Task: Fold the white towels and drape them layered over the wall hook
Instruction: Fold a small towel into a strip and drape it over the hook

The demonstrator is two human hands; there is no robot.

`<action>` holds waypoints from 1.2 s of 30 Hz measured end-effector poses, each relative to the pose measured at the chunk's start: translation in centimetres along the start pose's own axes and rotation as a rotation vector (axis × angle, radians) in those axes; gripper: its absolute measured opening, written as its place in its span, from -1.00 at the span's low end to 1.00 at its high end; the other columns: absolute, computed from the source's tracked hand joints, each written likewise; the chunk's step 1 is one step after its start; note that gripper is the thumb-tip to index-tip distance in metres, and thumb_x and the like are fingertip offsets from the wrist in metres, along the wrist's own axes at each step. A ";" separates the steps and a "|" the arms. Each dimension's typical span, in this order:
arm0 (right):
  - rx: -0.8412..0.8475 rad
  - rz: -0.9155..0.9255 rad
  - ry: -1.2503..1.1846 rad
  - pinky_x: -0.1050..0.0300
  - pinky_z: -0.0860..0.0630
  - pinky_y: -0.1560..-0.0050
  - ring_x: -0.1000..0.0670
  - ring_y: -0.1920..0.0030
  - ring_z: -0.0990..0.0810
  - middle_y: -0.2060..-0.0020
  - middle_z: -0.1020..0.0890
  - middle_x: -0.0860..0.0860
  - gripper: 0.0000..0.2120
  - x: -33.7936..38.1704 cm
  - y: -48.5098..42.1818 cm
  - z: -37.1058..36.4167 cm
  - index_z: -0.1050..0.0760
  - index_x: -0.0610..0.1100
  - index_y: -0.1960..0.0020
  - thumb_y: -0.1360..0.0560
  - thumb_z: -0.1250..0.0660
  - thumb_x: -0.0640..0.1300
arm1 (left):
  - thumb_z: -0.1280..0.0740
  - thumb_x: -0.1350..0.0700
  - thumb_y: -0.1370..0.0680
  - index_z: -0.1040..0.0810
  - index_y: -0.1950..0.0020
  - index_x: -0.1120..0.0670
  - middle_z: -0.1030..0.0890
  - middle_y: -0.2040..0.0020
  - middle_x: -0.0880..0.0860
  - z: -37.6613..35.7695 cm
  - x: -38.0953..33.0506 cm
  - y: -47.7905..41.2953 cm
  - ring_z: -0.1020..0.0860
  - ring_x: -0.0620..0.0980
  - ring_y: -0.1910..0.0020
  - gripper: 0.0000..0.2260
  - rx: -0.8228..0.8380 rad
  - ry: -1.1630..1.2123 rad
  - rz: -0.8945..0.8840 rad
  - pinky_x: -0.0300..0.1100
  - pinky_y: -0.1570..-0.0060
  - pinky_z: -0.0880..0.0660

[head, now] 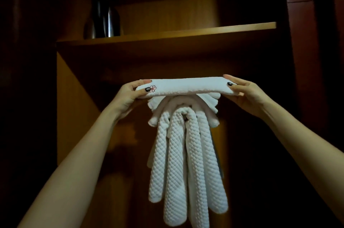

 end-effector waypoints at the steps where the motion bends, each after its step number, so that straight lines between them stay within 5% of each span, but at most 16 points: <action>1: -0.003 0.012 -0.027 0.24 -0.62 0.08 0.01 0.02 -0.69 -0.12 -0.63 -0.12 -0.62 -0.1 -0.9 -0.2 -0.47 -0.16 -0.32 -0.55 -0.20 -0.41 | -0.34 0.33 -0.53 -0.60 -0.13 0.12 -0.60 -0.15 0.09 0.2 0.1 -1.0 -0.67 -0.06 0.04 -0.78 -0.007 0.020 -0.013 -0.28 0.13 -0.58; 6: -0.018 0.021 -0.058 0.21 -0.63 0.02 -0.05 -0.05 -0.66 -0.12 -0.63 -0.16 -0.60 -1.1 -4.6 -1.0 -0.43 -0.21 -0.37 -0.56 -0.19 -0.41 | -0.30 0.30 -0.56 -0.56 -0.17 0.16 -0.72 0.08 0.02 1.0 1.5 -4.7 -0.67 -0.10 0.07 -0.79 -0.048 0.107 -0.016 -0.29 0.14 -0.59; 11: -0.056 -0.041 -0.032 0.22 -0.64 0.06 -0.04 -0.03 -0.66 -0.16 -0.61 -0.21 -0.63 -3.7 -5.4 -0.8 -0.38 -0.29 -0.40 -0.60 -0.19 -0.37 | -0.33 0.17 -0.56 -0.57 -0.20 0.10 -0.69 -0.03 0.02 1.1 4.8 -5.1 -0.62 -0.07 -0.08 -0.78 -0.091 0.085 0.087 -0.17 -0.11 -0.51; 18: -0.060 -0.127 -0.127 0.14 -0.66 0.05 -0.18 -0.16 -0.64 -0.14 -0.61 -0.27 -0.74 -6.7 -3.1 -0.6 -0.46 -0.42 -0.25 -0.58 -0.20 -0.39 | -0.38 0.19 -0.46 -0.58 -0.19 0.17 -0.70 0.01 0.06 0.8 6.8 -2.1 -0.66 -0.12 0.09 -0.70 -0.067 0.277 0.110 -0.32 0.14 -0.57; 21: -0.050 -0.081 0.044 0.21 -0.60 0.18 0.02 0.20 -0.69 0.18 -0.69 -0.10 -0.85 -6.9 -2.1 -0.9 -0.55 -0.40 -0.04 -0.57 -0.24 -0.36 | -0.40 0.09 -0.44 -0.56 -0.26 0.18 -0.66 0.09 0.07 0.0 7.4 -0.5 -0.59 -0.13 0.19 -0.59 -0.003 0.141 0.115 -0.33 0.17 -0.56; 23: -0.051 -0.038 0.222 0.21 -0.45 0.27 0.12 0.41 -0.49 0.39 -0.56 0.00 -0.82 -7.2 -1.3 -1.2 -0.54 -0.34 0.11 -0.60 -0.24 -0.28 | -0.37 0.00 -0.49 -0.58 -0.26 0.15 -0.65 0.01 0.08 -0.4 7.7 0.4 -0.60 -0.10 0.12 -0.61 0.025 -0.027 0.077 -0.33 0.14 -0.54; 27: -0.131 0.194 0.731 0.18 -0.33 0.20 0.12 0.22 -0.42 0.22 -0.47 -0.03 -0.64 -7.5 -0.6 -1.6 -0.47 -0.23 0.27 -0.63 -0.20 -0.05 | -0.24 -0.05 -0.60 -0.63 -0.18 0.13 -0.44 -0.34 0.02 -0.5 7.2 0.4 -0.46 -0.15 -0.24 -0.68 -0.045 -0.469 -0.058 -0.22 -0.22 -0.40; 29: -0.185 0.290 0.902 0.15 -0.33 -0.05 0.14 -0.05 -0.41 -0.03 -0.45 0.07 -0.65 -7.2 -0.8 -2.3 -0.58 -0.20 0.14 -0.64 -0.19 0.00 | -0.22 -0.04 -0.62 -0.57 -0.29 0.14 -0.33 -0.42 -0.01 -0.9 6.4 -0.2 -0.33 -0.13 -0.35 -0.64 -0.078 -0.666 -0.112 -0.18 -0.35 -0.28; 32: -0.072 0.307 0.830 0.29 -0.39 -0.01 0.22 -0.06 -0.49 -0.03 -0.53 0.24 -0.77 -7.5 -1.0 -3.6 -0.52 0.03 -0.18 -0.64 -0.18 0.08 | -0.21 -0.06 -0.63 -0.43 -0.44 0.06 -0.43 -0.41 -0.02 -2.0 5.5 -0.4 -0.38 -0.06 -0.39 -0.59 0.008 -0.721 -0.204 -0.10 -0.41 -0.29; 34: -0.023 0.292 0.812 0.38 -0.38 -0.04 0.30 -0.12 -0.48 -0.13 -0.52 0.29 -0.64 -8.2 -1.0 -3.8 -0.40 0.10 -0.38 -0.62 -0.18 0.14 | -0.19 -0.11 -0.60 -0.40 -0.45 0.03 -0.45 -0.36 -0.09 -2.6 5.7 -0.1 -0.41 -0.07 -0.36 -0.55 0.040 -0.669 -0.212 -0.11 -0.38 -0.32; 36: -0.003 0.294 0.784 0.26 -0.42 -0.19 0.21 -0.24 -0.48 -0.27 -0.51 0.21 -0.58 -9.0 -1.0 -3.5 -0.35 0.10 -0.44 -0.62 -0.19 0.15 | -0.17 -0.19 -0.55 -0.37 -0.47 0.03 -0.43 -0.39 -0.07 -3.0 6.3 0.2 -0.40 -0.07 -0.37 -0.46 0.037 -0.665 -0.202 -0.07 -0.38 -0.33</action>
Point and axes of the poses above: each hand's wrist, its own y-axis away from the middle knuckle, its own z-axis out of the back of the hand, x = y × z, the point moved 1 cm from there along -y, towards the middle knuckle
